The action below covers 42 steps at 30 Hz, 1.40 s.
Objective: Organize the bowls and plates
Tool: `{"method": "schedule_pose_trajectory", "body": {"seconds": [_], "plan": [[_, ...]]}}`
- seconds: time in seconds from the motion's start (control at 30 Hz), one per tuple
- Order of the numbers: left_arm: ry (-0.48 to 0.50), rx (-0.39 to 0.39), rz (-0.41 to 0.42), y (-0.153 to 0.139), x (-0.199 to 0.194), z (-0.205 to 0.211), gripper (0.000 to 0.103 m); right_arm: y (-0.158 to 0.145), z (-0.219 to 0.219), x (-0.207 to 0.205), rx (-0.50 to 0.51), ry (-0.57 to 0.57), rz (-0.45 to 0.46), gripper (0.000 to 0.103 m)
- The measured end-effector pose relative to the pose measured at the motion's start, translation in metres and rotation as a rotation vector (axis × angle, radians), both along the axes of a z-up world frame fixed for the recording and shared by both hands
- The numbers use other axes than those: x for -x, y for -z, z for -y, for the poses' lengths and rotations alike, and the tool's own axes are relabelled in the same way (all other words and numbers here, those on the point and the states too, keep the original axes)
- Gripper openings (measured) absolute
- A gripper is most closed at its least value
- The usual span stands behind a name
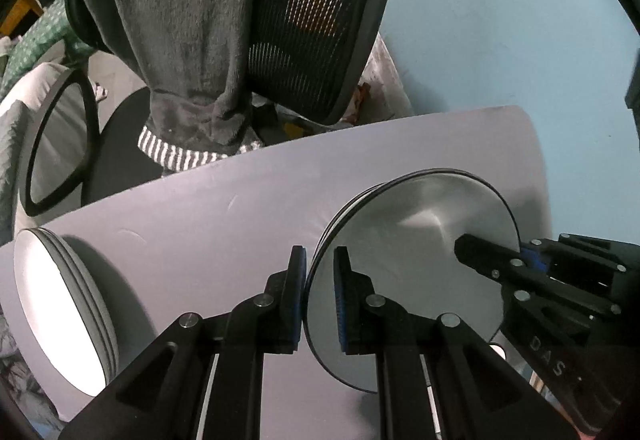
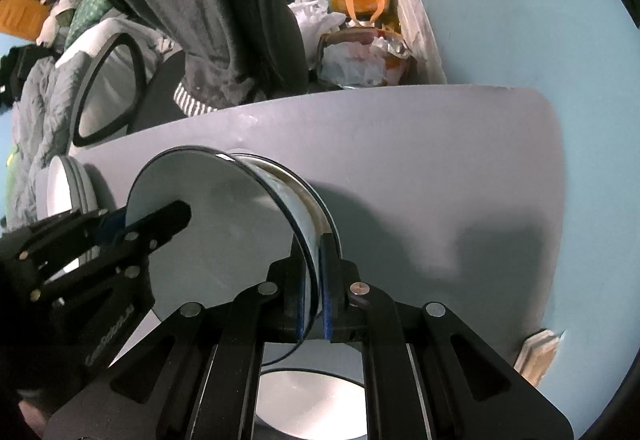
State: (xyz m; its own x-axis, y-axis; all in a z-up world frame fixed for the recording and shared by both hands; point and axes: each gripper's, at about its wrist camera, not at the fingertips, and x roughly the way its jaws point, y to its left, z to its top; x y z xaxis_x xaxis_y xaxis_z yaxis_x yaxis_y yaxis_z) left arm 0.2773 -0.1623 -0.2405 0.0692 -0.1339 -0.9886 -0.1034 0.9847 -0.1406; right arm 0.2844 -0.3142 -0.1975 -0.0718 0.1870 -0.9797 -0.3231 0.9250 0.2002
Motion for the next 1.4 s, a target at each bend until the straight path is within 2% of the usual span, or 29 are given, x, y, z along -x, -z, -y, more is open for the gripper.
{"method": "schedule_pose_trajectory", "body": {"seconds": [0.17,0.4,0.47,0.6,0.77,0.87,0.97,1.1,1.3,1.4], "plan": [[-0.006,-0.001,-0.007,0.003,0.002,-0.001,0.013,0.000,-0.002,0.004,0.031,-0.035,-0.001,0.007],[-0.034,-0.003,0.006,0.000,0.008,-0.008,0.024,-0.005,0.004,0.005,0.022,-0.009,-0.009,0.012],[-0.047,0.002,0.010,-0.001,0.009,-0.010,0.026,-0.009,0.005,0.004,0.041,0.001,0.008,0.026],[-0.054,0.009,0.025,-0.008,0.012,-0.010,0.026,-0.011,0.009,0.000,0.047,0.014,0.005,0.026],[-0.059,0.012,0.055,-0.022,0.021,-0.011,0.029,-0.022,0.012,0.004,0.063,0.012,0.050,0.027],[-0.065,0.017,0.078,-0.031,0.028,-0.012,0.037,-0.034,0.014,0.011,0.072,0.004,0.095,0.036],[-0.066,0.026,0.095,-0.043,0.038,-0.011,0.039,-0.046,0.016,0.019,0.078,-0.009,0.141,0.039],[-0.062,0.034,0.122,-0.059,0.050,-0.009,0.045,-0.061,0.020,0.029,0.092,-0.032,0.203,0.042],[-0.039,0.036,0.168,-0.084,0.066,-0.002,0.050,-0.076,0.029,0.042,0.085,-0.029,0.238,0.044],[-0.028,0.048,0.176,-0.091,0.074,0.002,0.052,-0.083,0.033,0.047,0.069,-0.020,0.249,0.051]]}}
